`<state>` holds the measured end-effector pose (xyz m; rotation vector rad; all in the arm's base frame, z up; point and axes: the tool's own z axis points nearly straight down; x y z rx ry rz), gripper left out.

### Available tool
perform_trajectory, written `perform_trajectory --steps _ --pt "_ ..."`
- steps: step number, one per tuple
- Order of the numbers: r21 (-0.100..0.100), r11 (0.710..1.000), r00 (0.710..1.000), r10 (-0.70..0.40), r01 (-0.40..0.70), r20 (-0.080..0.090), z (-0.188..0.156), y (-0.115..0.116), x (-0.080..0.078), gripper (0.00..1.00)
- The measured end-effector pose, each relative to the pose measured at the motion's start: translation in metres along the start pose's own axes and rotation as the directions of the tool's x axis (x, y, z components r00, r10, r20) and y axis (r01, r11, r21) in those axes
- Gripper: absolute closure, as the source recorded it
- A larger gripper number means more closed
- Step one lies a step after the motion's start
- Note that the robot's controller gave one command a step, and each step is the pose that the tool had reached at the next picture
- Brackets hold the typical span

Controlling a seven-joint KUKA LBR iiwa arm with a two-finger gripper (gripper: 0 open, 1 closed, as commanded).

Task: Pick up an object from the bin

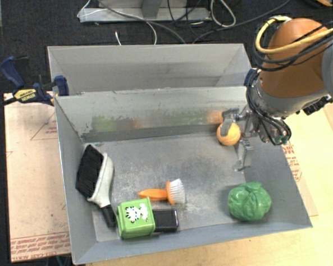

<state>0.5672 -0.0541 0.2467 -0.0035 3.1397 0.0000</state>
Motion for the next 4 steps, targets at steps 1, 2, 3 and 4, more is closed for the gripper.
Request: perform_trajectory --steps 1,2,3,4 --pt "0.0 1.0 1.0 0.0 0.0 0.0 0.0 0.0 0.0 0.0" --pt "0.0 1.0 1.0 0.001 -0.001 0.001 0.001 0.013 0.002 0.0" --pt "0.0 1.0 1.0 0.005 -0.005 0.005 -0.002 0.011 -0.013 0.0" --pt "-0.001 1.0 1.0 0.015 -0.015 0.005 -0.012 -0.026 -0.002 0.0"
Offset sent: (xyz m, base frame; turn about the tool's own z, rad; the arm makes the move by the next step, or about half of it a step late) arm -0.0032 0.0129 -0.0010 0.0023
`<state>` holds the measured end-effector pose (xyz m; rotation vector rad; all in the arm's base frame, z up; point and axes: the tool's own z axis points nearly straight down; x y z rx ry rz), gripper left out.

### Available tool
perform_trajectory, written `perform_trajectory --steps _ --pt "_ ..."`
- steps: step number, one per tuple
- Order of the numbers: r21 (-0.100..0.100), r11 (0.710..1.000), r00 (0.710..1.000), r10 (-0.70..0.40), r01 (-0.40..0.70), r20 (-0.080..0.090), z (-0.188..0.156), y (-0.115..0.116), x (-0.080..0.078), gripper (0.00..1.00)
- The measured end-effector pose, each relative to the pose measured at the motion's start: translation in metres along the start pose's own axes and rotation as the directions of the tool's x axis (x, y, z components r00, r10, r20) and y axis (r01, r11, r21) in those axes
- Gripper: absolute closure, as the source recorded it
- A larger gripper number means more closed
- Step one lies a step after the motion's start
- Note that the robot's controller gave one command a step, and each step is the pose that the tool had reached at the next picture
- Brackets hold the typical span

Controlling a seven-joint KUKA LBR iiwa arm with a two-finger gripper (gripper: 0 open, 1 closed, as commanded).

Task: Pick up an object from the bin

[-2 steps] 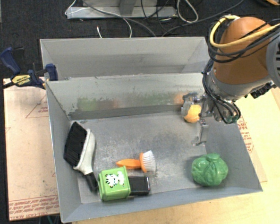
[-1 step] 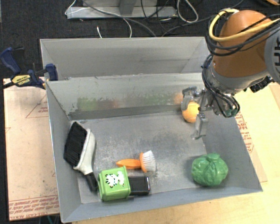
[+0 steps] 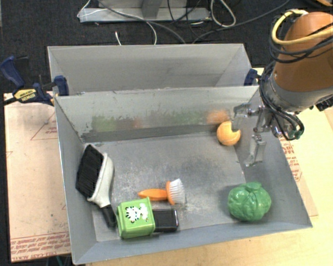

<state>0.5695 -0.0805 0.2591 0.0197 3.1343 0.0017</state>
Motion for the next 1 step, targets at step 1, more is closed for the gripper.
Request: perform_trajectory --steps 1 --pt "-0.001 1.0 1.0 0.019 -0.019 0.004 0.0237 0.0147 -0.036 0.0"
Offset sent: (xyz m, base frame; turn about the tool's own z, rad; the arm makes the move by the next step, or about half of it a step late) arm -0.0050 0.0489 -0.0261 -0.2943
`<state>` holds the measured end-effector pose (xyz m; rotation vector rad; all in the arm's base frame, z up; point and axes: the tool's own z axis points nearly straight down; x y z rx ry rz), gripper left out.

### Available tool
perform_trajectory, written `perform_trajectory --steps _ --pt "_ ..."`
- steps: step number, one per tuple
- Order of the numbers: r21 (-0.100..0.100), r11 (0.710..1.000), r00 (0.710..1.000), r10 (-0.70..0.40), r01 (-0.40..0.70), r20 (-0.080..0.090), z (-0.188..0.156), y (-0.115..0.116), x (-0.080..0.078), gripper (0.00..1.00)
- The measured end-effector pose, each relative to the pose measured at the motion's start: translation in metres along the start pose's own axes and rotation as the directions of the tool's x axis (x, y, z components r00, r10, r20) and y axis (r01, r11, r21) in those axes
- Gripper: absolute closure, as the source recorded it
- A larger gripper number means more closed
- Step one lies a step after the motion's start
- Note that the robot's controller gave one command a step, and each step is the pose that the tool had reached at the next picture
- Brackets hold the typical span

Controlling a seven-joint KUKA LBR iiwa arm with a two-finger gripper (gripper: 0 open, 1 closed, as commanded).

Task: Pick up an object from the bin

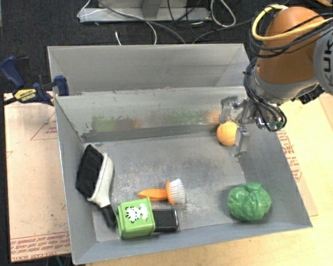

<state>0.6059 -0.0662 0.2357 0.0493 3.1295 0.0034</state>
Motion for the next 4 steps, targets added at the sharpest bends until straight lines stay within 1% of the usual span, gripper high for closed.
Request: perform_trajectory --steps 1,2,3,4 --pt "0.002 0.963 0.963 -0.271 0.271 -0.001 0.002 0.025 0.029 0.0" --pt "0.001 0.984 0.984 -0.176 0.176 0.003 0.009 0.025 0.009 0.0" --pt "0.0 1.0 1.0 -0.024 0.024 0.002 0.011 0.034 0.014 0.0" --pt "0.001 0.973 0.973 -0.229 0.229 0.006 0.017 -0.001 0.008 0.0"
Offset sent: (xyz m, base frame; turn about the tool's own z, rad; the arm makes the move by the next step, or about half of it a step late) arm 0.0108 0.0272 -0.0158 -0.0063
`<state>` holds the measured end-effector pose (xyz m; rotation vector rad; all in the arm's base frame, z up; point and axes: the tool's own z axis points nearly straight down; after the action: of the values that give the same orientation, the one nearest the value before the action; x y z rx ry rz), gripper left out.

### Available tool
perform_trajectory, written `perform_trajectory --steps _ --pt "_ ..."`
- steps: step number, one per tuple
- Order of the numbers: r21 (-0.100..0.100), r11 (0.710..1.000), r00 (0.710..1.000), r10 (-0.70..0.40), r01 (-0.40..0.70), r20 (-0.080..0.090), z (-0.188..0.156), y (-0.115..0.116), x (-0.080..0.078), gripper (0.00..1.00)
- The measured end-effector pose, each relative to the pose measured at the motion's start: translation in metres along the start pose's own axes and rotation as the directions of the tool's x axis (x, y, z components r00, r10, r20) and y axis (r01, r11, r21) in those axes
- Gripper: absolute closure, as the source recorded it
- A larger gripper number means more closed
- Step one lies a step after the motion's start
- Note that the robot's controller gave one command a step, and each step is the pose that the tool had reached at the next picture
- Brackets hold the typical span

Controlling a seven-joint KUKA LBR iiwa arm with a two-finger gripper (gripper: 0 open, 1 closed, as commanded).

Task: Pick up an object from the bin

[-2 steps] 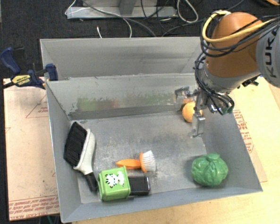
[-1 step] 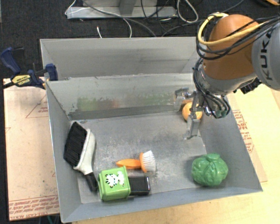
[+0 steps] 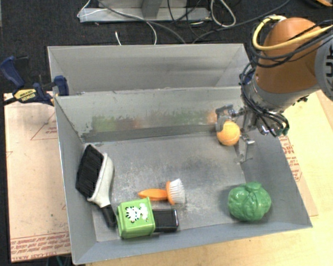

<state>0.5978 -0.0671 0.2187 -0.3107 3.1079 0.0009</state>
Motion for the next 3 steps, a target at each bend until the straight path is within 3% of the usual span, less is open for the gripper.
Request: perform_trajectory --steps 1,2,3 --pt "0.004 0.998 0.998 0.071 -0.071 -0.002 0.006 0.023 -0.011 0.0" --pt "-0.001 1.0 1.0 -0.016 0.016 0.002 -0.007 0.024 -0.023 0.0" --pt "0.009 0.999 0.999 -0.038 0.038 0.002 0.002 0.029 -0.015 0.0"
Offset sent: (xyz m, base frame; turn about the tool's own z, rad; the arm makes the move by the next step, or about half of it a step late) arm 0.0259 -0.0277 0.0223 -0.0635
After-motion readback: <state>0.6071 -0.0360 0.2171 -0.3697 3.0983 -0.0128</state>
